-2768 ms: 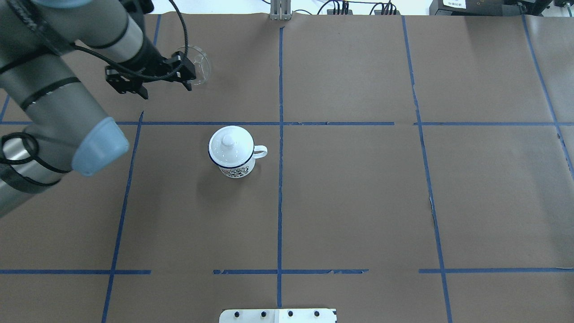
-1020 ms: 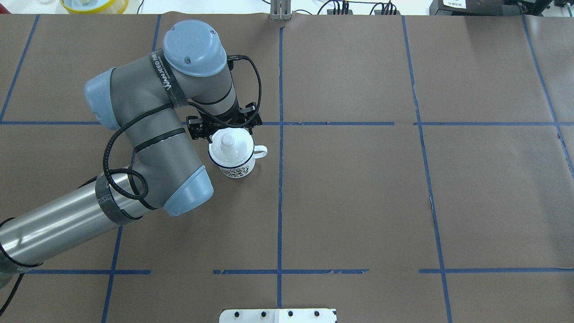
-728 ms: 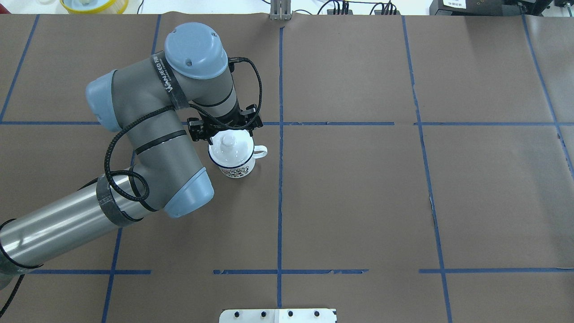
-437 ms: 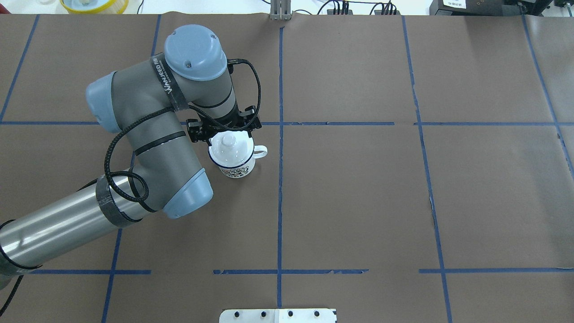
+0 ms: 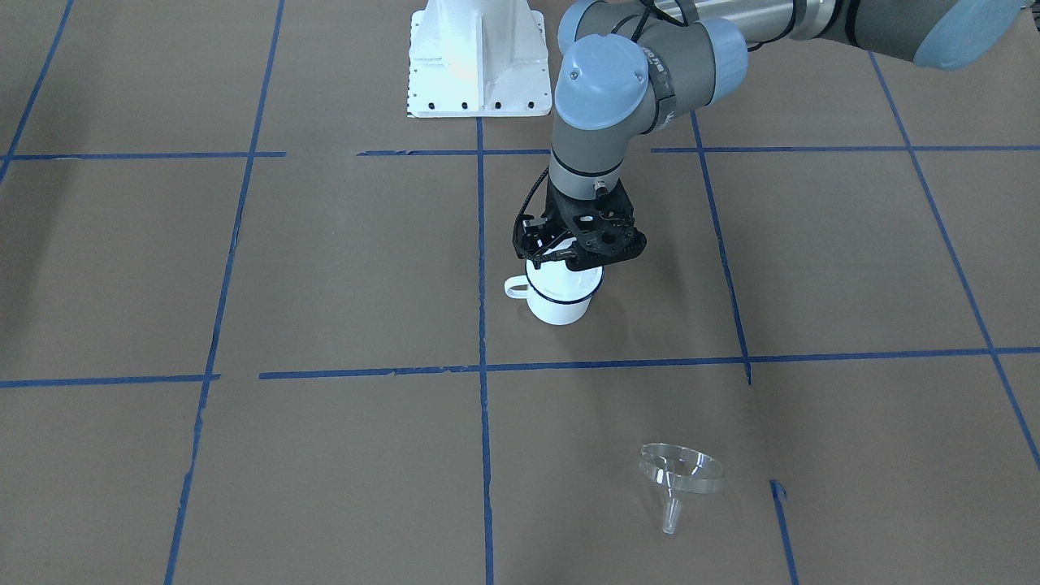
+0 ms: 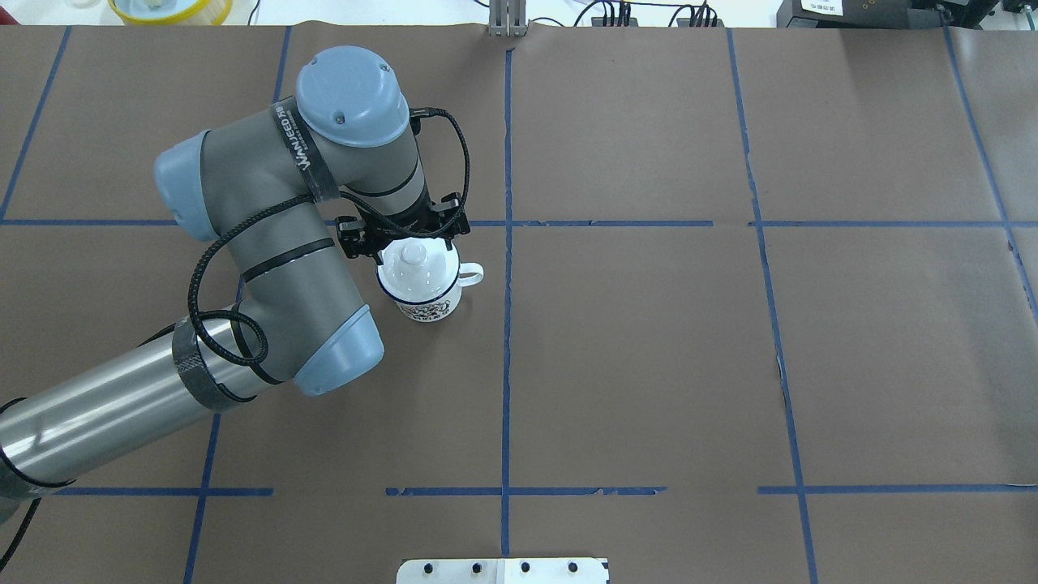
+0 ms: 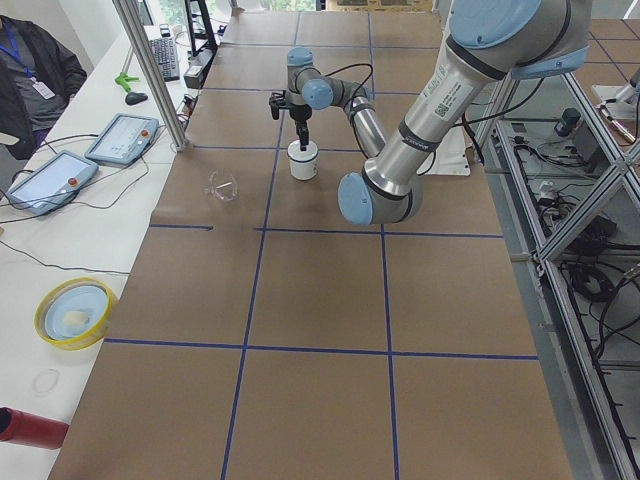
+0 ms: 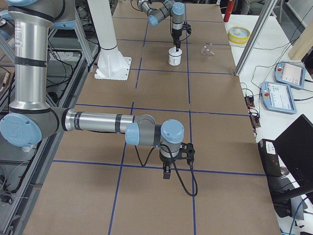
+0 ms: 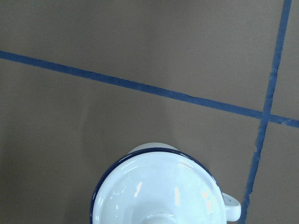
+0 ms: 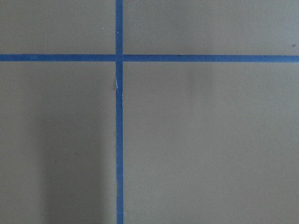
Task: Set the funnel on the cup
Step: 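Lower the left gripper and grasp the white lid's knob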
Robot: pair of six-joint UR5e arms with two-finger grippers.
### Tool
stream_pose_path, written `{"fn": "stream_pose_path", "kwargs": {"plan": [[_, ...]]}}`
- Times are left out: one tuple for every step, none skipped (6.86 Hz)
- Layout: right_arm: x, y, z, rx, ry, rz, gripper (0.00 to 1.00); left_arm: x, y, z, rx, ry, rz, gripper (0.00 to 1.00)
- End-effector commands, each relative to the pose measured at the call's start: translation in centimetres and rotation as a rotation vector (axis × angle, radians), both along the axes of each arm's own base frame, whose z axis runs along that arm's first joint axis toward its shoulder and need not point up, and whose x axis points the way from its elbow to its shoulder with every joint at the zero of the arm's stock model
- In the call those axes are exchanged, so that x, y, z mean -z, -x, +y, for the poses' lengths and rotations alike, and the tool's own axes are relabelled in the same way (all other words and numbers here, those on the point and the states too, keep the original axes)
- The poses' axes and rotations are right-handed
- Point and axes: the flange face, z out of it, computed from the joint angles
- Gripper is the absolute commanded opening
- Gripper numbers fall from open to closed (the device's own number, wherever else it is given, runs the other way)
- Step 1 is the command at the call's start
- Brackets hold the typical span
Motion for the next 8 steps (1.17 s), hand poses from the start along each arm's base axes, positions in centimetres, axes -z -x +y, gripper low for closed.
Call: {"fn": "stream_pose_path", "kwargs": {"plan": [[0.0,0.0,0.0,0.0,0.0,0.0,1.0,0.03,-0.01,0.01,0.0,0.002,0.001,0.83],[0.0,0.0,0.0,0.0,0.0,0.0,1.0,0.03,-0.08,0.09,-0.001,0.002,0.001,0.83],[0.0,0.0,0.0,0.0,0.0,0.0,1.0,0.03,-0.23,0.24,-0.004,0.002,0.001,0.83],[0.0,0.0,0.0,0.0,0.0,0.0,1.0,0.07,-0.2,0.27,-0.003,0.003,0.001,0.7],[0.0,0.0,0.0,0.0,0.0,0.0,1.0,0.17,-0.13,0.32,-0.003,0.002,0.002,0.42],[0.0,0.0,0.0,0.0,0.0,0.0,1.0,0.5,0.09,0.47,-0.003,-0.004,0.008,0.11],[0.0,0.0,0.0,0.0,0.0,0.0,1.0,0.89,0.3,0.65,-0.004,-0.006,0.012,0.0],[0.0,0.0,0.0,0.0,0.0,0.0,1.0,0.99,0.38,0.71,-0.004,-0.007,0.013,0.0]]}}
